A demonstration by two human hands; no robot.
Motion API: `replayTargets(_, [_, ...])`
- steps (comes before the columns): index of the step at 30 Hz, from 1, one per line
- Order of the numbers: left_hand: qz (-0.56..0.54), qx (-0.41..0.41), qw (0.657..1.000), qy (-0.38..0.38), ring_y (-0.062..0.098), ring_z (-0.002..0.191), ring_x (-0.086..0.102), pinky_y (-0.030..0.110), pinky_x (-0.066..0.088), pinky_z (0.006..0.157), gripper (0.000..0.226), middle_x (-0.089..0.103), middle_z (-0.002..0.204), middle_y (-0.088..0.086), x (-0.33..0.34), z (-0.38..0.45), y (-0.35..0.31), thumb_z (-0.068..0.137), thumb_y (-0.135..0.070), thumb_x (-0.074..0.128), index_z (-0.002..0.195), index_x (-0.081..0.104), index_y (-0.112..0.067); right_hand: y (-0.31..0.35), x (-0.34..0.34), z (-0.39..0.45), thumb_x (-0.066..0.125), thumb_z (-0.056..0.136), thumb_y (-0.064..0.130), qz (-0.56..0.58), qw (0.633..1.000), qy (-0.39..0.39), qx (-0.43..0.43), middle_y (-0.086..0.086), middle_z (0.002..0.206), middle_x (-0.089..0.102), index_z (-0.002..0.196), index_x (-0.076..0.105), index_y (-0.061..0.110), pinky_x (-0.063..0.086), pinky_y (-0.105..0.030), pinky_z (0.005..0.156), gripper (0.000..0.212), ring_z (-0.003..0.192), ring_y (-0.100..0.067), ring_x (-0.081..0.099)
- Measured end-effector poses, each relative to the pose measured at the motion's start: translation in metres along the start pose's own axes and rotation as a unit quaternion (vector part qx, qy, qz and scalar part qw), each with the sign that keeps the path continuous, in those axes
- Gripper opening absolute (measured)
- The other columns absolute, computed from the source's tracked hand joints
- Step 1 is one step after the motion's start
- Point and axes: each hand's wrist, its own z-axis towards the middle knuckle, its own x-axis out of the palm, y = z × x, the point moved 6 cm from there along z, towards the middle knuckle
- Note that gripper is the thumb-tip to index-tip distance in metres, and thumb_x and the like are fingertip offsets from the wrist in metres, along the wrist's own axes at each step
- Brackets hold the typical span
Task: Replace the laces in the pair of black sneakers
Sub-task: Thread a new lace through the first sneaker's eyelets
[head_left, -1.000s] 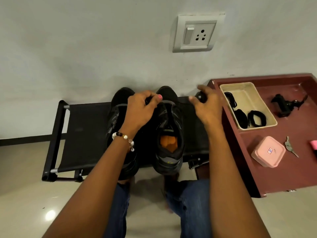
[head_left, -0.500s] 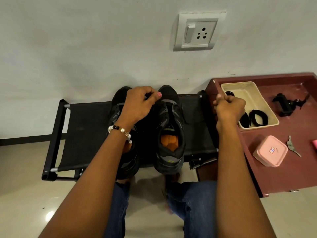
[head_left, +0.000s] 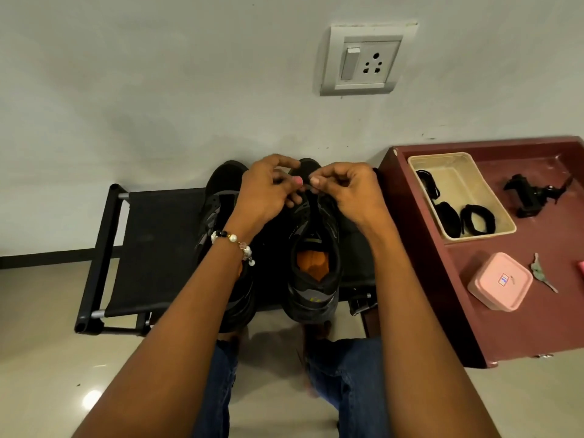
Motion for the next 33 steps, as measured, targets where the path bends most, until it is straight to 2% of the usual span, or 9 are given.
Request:
replayTargets(5, [-0.008, -0.037, 0.999, -0.015, 0.008, 0.056, 0.063, 0.016, 0.05, 0.056, 0.005, 0.07, 0.073, 0.006, -0.003, 0.0, 0.009, 0.09, -0.007, 0.066, 0.089, 0.071, -0.008, -0.016, -0.02, 0.003, 0.069, 0.089, 0.012, -0.092, 0.991, -0.089, 0.028, 0.005, 0.073, 0.069, 0.084, 0.073, 0.019, 0.054, -0.025, 0.078, 0.009, 0.074, -0.007, 0.067])
replayTargets(10, [-0.011, -0.053, 0.999, -0.005, 0.019, 0.069, 0.071, 0.026, 0.058, 0.067, 0.019, 0.071, 0.084, 0.013, 0.008, 0.001, 0.007, 0.095, 0.0, 0.054, 0.108, 0.067, -0.005, -0.004, 0.001, 0.002, 0.075, 0.083, 0.015, -0.118, 0.993, -0.001, -0.028, 0.002, 0.107, 0.072, 0.112, 0.072, 0.018, 0.051, -0.026, 0.093, 0.029, 0.101, -0.008, 0.066])
replayTargets(14, [-0.03, -0.072, 0.997, -0.003, 0.024, 0.067, 0.073, 0.032, 0.061, 0.063, 0.027, 0.071, 0.088, 0.016, 0.012, -0.001, 0.006, 0.092, -0.005, 0.062, 0.119, 0.057, -0.007, 0.001, 0.011, 0.001, 0.075, 0.081, 0.008, -0.112, 0.993, 0.031, -0.038, 0.004, 0.093, 0.073, 0.103, 0.075, 0.014, 0.055, -0.026, 0.087, 0.023, 0.091, -0.006, 0.069])
replayTargets(18, [-0.03, -0.076, 0.996, -0.03, 0.023, 0.063, 0.07, 0.028, 0.056, 0.056, 0.015, 0.071, 0.078, 0.015, 0.008, -0.005, 0.007, 0.091, -0.017, 0.066, 0.098, 0.066, -0.004, -0.004, -0.003, 0.003, 0.077, 0.079, 0.009, -0.11, 0.992, -0.052, -0.018, 0.009, 0.08, 0.071, 0.092, 0.077, 0.014, 0.056, -0.024, 0.082, 0.013, 0.08, -0.005, 0.069])
replayTargets(20, [0.045, -0.072, 0.996, -0.022, 0.018, 0.068, 0.068, 0.03, 0.055, 0.062, 0.021, 0.072, 0.081, 0.007, 0.007, -0.005, 0.01, 0.084, -0.03, 0.073, 0.092, 0.07, -0.011, -0.014, -0.009, 0.004, 0.076, 0.082, 0.009, -0.11, 0.99, -0.083, 0.031, 0.007, 0.077, 0.071, 0.09, 0.077, 0.013, 0.058, -0.026, 0.079, 0.009, 0.075, -0.009, 0.069])
replayTargets(23, [0.218, -0.075, 0.97, 0.082, 0.017, 0.093, 0.066, 0.035, 0.056, 0.084, 0.055, 0.067, 0.097, -0.001, 0.02, -0.015, 0.012, 0.066, -0.049, 0.083, 0.106, 0.069, -0.014, -0.03, -0.004, 0.006, 0.075, 0.082, 0.006, -0.092, 0.989, -0.07, 0.092, 0.001, 0.079, 0.072, 0.09, 0.076, 0.012, 0.06, -0.032, 0.079, 0.01, 0.072, -0.012, 0.07])
replayTargets(26, [0.237, -0.083, 0.962, 0.111, 0.024, 0.099, 0.065, 0.043, 0.054, 0.09, 0.055, 0.067, 0.101, 0.005, 0.025, -0.023, 0.01, 0.065, -0.044, 0.085, 0.107, 0.068, -0.012, -0.033, 0.005, 0.007, 0.076, 0.082, 0.009, -0.142, 0.984, -0.06, 0.093, -0.005, 0.09, 0.074, 0.094, 0.076, 0.009, 0.056, -0.026, 0.086, 0.012, 0.082, -0.011, 0.068])
replayTargets(29, [0.181, -0.118, 0.971, 0.104, 0.019, 0.092, 0.066, 0.038, 0.057, 0.085, 0.05, 0.068, 0.101, 0.003, 0.019, -0.024, 0.015, 0.073, -0.029, 0.082, 0.118, 0.066, -0.014, -0.028, 0.009, 0.006, 0.073, 0.085, 0.013, -0.198, 0.975, -0.06, 0.077, -0.006, 0.096, 0.073, 0.099, 0.076, 0.008, 0.048, -0.016, 0.081, 0.014, 0.084, -0.008, 0.062])
replayTargets(33, [0.132, -0.142, 0.977, 0.092, 0.015, 0.085, 0.064, 0.028, 0.056, 0.074, 0.055, 0.064, 0.099, -0.001, 0.015, -0.025, 0.019, 0.079, -0.021, 0.075, 0.132, 0.058, -0.017, -0.025, 0.014, 0.005, 0.068, 0.09, 0.015, -0.264, 0.962, -0.047, 0.057, -0.007, 0.093, 0.072, 0.091, 0.076, 0.007, 0.045, -0.02, 0.074, 0.012, 0.085, -0.015, 0.065])
